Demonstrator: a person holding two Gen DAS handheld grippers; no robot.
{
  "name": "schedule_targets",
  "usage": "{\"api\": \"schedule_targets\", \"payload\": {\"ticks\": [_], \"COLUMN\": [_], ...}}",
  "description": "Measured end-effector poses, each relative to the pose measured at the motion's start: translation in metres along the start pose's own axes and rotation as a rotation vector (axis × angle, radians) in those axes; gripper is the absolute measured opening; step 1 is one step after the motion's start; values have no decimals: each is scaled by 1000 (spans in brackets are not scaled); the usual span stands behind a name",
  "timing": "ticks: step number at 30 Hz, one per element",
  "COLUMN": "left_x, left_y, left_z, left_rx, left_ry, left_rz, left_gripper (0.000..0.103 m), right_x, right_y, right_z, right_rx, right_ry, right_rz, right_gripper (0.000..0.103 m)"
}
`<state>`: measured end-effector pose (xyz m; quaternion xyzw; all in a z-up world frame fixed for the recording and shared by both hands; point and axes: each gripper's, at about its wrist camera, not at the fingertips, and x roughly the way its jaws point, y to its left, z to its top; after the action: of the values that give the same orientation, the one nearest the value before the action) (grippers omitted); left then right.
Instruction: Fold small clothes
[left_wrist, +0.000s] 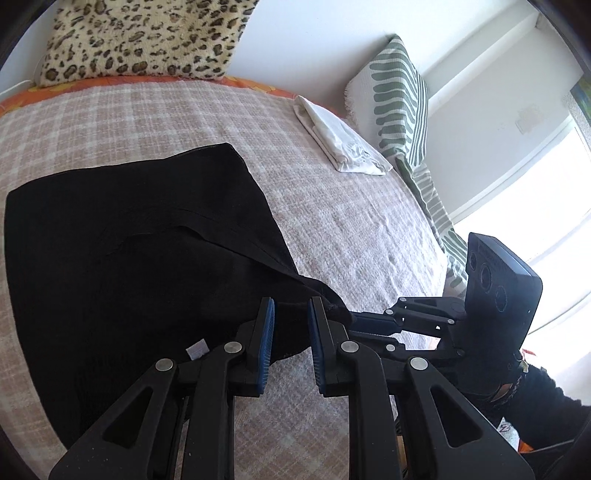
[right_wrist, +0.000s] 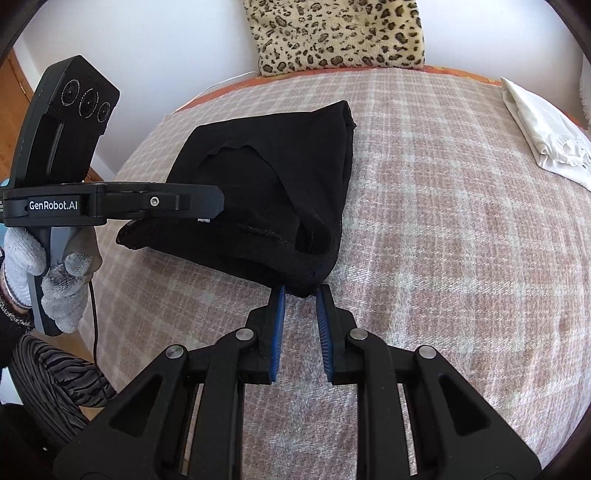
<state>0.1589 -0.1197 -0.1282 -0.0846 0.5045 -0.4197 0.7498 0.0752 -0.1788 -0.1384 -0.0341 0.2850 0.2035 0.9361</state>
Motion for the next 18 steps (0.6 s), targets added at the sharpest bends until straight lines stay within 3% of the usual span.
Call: {"api": "schedule_targets", "payload": {"ticks": [3, 4, 7, 10, 14, 18], "left_x": [17, 22, 34, 33, 32, 29], "left_y": [0, 0, 6, 9, 7, 1], "left_z": [-3, -6, -17, -21, -24, -30], "left_rx": [7, 11, 12, 13, 30, 61], "left_ry": [66, 85, 127, 110, 110, 101], "left_rz": [-6, -1, 25, 11, 16, 37], "left_gripper": [17, 17, 17, 17, 17, 17], "right_x": [-2, -5, -14, -25, -32, -17], "right_y": [4, 5, 7, -1, -17, -21], "right_z": [0, 0, 0, 0, 14, 36], "right_rx": [-37, -54, -99, -74, 14, 65], "right_ry": [-27, -46, -48, -28, -62, -31], "right_rz": [-11, -21, 7, 88, 83, 100], "right_gripper": [16, 11, 11, 11, 11, 11]}}
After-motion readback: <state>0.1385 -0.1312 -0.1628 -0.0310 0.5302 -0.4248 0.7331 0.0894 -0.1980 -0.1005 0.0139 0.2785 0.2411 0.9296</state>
